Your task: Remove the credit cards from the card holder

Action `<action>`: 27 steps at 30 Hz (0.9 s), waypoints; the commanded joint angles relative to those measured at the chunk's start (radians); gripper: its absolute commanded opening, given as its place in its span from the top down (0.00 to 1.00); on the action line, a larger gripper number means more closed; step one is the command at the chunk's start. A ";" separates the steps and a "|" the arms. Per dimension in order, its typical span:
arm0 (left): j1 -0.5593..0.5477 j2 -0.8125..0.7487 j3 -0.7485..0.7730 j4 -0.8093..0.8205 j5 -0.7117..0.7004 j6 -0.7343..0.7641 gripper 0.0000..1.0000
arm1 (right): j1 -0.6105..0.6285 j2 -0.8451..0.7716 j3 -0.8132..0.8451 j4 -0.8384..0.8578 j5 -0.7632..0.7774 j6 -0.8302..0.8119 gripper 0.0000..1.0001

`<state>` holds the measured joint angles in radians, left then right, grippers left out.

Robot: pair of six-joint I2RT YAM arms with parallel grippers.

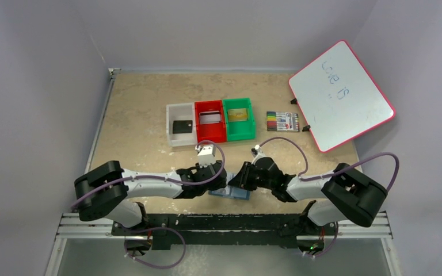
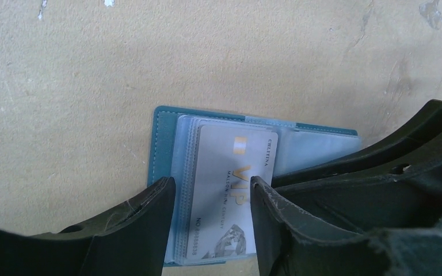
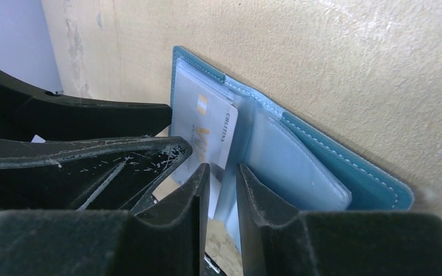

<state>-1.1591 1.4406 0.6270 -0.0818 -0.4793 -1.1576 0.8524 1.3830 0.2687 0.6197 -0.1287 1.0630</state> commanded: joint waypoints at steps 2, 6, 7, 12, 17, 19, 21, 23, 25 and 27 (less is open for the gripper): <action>-0.005 0.031 0.060 -0.009 0.034 0.056 0.54 | -0.023 0.039 -0.049 0.158 -0.035 0.006 0.78; -0.006 0.034 0.062 -0.001 0.048 0.060 0.62 | -0.050 0.064 -0.073 0.246 -0.084 0.005 0.84; -0.007 0.036 0.062 0.000 0.050 0.061 0.66 | -0.057 0.072 -0.080 0.274 -0.101 0.008 0.84; -0.008 0.052 0.062 -0.006 0.056 0.063 0.77 | -0.089 0.106 -0.124 0.411 -0.148 0.055 0.85; -0.015 0.067 0.059 -0.016 0.057 0.063 0.84 | -0.096 0.119 -0.119 0.445 -0.172 0.056 0.98; -0.018 0.072 0.059 -0.020 0.056 0.061 0.87 | -0.097 0.115 -0.118 0.435 -0.169 0.054 1.00; -0.021 0.076 0.059 -0.028 0.046 0.060 0.89 | -0.099 0.101 -0.120 0.404 -0.152 0.054 1.00; -0.024 0.077 0.060 -0.046 0.026 0.059 0.91 | -0.100 0.078 -0.121 0.355 -0.129 0.048 1.00; -0.027 0.093 0.076 -0.097 -0.011 0.052 0.93 | -0.103 0.052 -0.121 0.307 -0.117 0.036 1.00; -0.032 0.115 0.093 -0.153 -0.058 0.031 0.97 | -0.107 0.029 -0.119 0.265 -0.116 0.016 1.00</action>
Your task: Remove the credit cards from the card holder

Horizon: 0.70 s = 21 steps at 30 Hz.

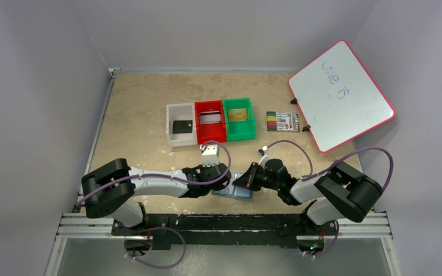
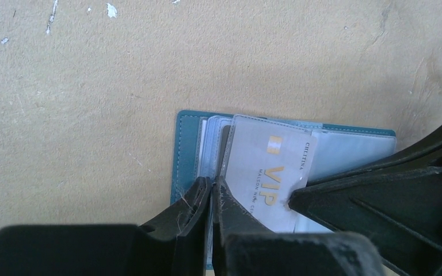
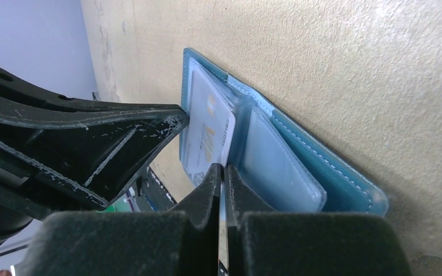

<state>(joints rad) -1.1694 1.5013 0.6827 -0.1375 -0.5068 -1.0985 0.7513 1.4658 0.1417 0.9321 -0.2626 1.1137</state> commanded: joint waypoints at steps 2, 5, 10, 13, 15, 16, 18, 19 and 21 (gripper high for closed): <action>-0.022 0.063 0.042 -0.115 -0.055 -0.044 1.00 | -0.015 -0.071 0.005 -0.063 0.006 -0.045 1.00; -0.024 0.057 0.029 -0.108 -0.070 -0.060 1.00 | -0.034 -0.085 -0.010 -0.050 -0.034 -0.047 1.00; -0.024 0.044 0.022 -0.115 -0.092 -0.071 1.00 | -0.055 -0.114 -0.017 -0.090 -0.051 -0.058 1.00; -0.024 0.036 0.016 -0.117 -0.097 -0.070 1.00 | -0.080 -0.127 -0.021 -0.119 -0.069 -0.083 1.00; -0.024 0.031 0.011 -0.115 -0.099 -0.070 1.00 | -0.094 -0.127 -0.017 -0.127 -0.097 -0.107 0.97; -0.024 0.028 0.008 -0.112 -0.099 -0.072 1.00 | -0.099 -0.127 -0.012 -0.136 -0.107 -0.116 0.96; -0.024 0.014 -0.001 -0.094 -0.096 -0.068 1.00 | -0.104 -0.124 -0.008 -0.138 -0.127 -0.136 0.99; -0.025 0.002 -0.008 -0.082 -0.094 -0.067 1.00 | -0.107 -0.124 -0.005 -0.141 -0.134 -0.144 0.99; -0.026 -0.031 -0.019 -0.064 -0.094 -0.067 1.00 | -0.113 -0.122 -0.002 -0.149 -0.142 -0.153 0.97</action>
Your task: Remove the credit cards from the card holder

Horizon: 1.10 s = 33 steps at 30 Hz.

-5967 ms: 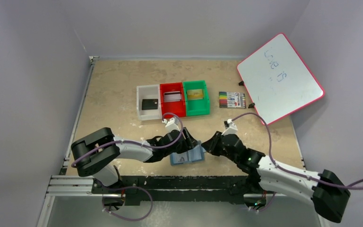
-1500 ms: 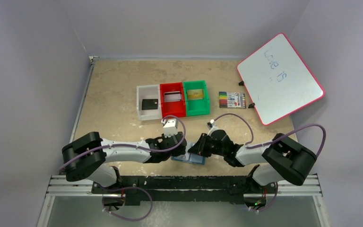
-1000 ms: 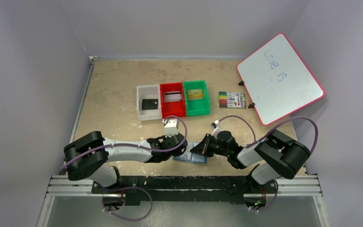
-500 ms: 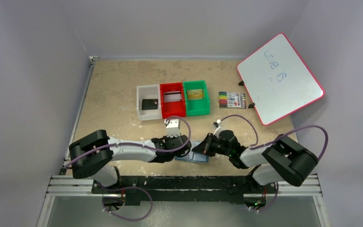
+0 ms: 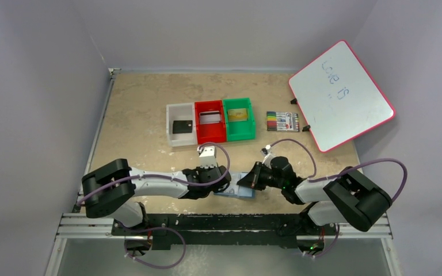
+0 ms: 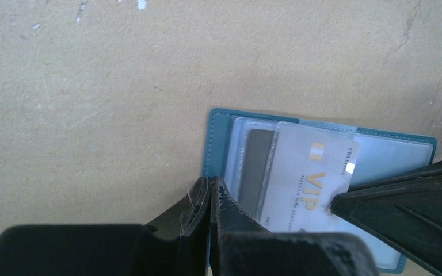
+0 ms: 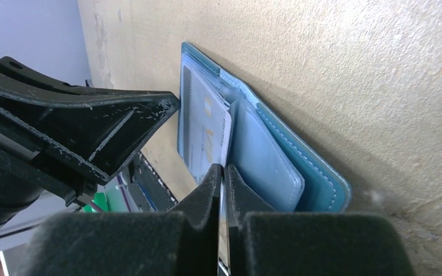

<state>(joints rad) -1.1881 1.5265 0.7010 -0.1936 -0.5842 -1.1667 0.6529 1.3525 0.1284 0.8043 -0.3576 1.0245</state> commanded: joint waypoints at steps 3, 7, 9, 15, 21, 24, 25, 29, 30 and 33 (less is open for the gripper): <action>-0.007 -0.107 -0.043 0.004 -0.021 0.005 0.94 | -0.021 0.005 0.026 -0.038 -0.055 -0.083 0.95; -0.008 -0.188 -0.060 0.091 -0.021 0.010 0.75 | -0.022 0.030 0.040 -0.032 -0.060 -0.095 1.00; -0.008 -0.215 -0.091 0.211 0.008 0.024 0.69 | -0.022 0.046 0.047 -0.031 -0.054 -0.099 1.00; -0.008 -0.120 -0.051 0.321 0.098 0.040 0.69 | -0.022 0.065 0.048 -0.023 -0.051 -0.098 1.00; -0.010 -0.022 -0.095 0.408 0.162 -0.022 0.74 | -0.024 0.024 0.041 -0.054 -0.019 -0.101 0.99; -0.017 0.009 -0.097 0.361 0.137 -0.053 0.79 | -0.024 0.003 0.044 -0.074 -0.014 -0.105 0.99; -0.024 0.011 -0.088 0.316 0.107 -0.069 0.80 | -0.024 -0.005 0.044 -0.081 -0.012 -0.109 0.99; -0.047 0.006 -0.075 0.219 0.036 -0.102 0.83 | -0.025 -0.044 0.030 -0.081 -0.003 -0.102 1.00; -0.048 0.008 -0.076 0.214 0.032 -0.104 0.84 | -0.027 -0.053 0.024 -0.071 -0.003 -0.096 1.00; -0.056 0.018 -0.074 0.200 0.024 -0.111 0.86 | -0.030 -0.074 0.016 -0.063 -0.008 -0.075 1.00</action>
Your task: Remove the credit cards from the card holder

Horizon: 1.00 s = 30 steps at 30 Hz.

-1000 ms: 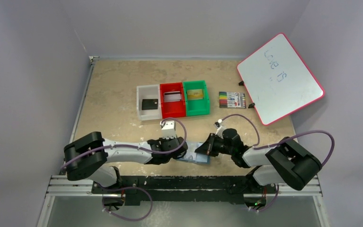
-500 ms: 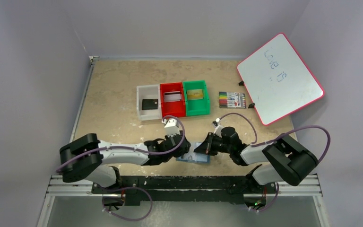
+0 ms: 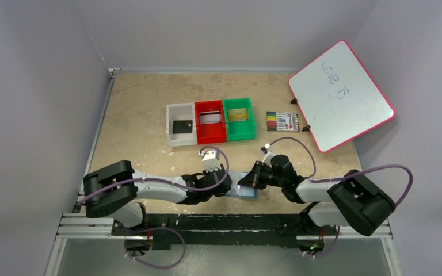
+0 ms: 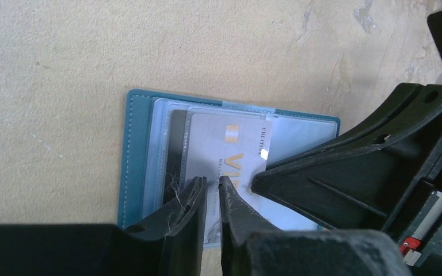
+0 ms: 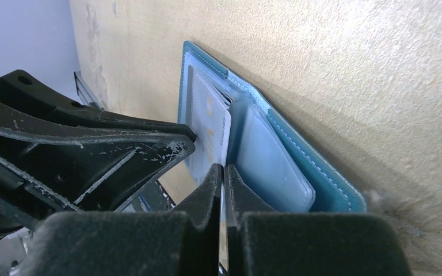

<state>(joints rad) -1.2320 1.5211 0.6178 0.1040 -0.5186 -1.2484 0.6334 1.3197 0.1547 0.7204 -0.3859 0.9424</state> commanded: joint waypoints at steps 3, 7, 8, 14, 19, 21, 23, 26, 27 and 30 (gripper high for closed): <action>-0.020 0.040 0.017 -0.114 -0.048 -0.030 0.88 | -0.016 -0.062 -0.011 0.003 0.028 0.015 1.00; -0.028 0.050 0.026 -0.144 -0.066 -0.030 0.91 | -0.028 -0.101 -0.014 -0.052 0.041 0.013 1.00; -0.029 0.049 0.025 -0.147 -0.068 -0.028 0.91 | -0.032 -0.111 -0.015 -0.064 0.040 0.009 1.00; -0.031 0.062 0.035 -0.144 -0.068 -0.011 0.93 | -0.063 -0.156 -0.009 -0.120 0.002 -0.019 1.00; -0.034 0.072 0.040 -0.137 -0.062 0.001 0.94 | -0.085 -0.181 -0.018 -0.122 -0.011 -0.014 1.00; -0.035 0.078 0.045 -0.136 -0.059 0.008 0.95 | -0.088 -0.176 -0.013 -0.122 -0.022 -0.015 0.96; -0.037 0.084 0.050 -0.139 -0.058 0.009 0.95 | -0.092 -0.172 -0.013 -0.120 -0.023 -0.015 0.92; -0.039 0.092 0.058 -0.145 -0.060 0.013 0.96 | -0.095 -0.168 -0.017 -0.111 -0.028 -0.010 0.79; -0.040 0.094 0.061 -0.146 -0.060 0.014 0.96 | -0.096 -0.166 -0.019 -0.101 -0.034 -0.010 0.79; -0.041 0.099 0.066 -0.148 -0.060 0.018 0.96 | -0.097 -0.163 -0.023 -0.078 -0.046 -0.004 0.90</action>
<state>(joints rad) -1.2652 1.5837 0.6804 0.0418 -0.5922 -1.2613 0.5419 1.1580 0.1387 0.5777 -0.3965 0.9409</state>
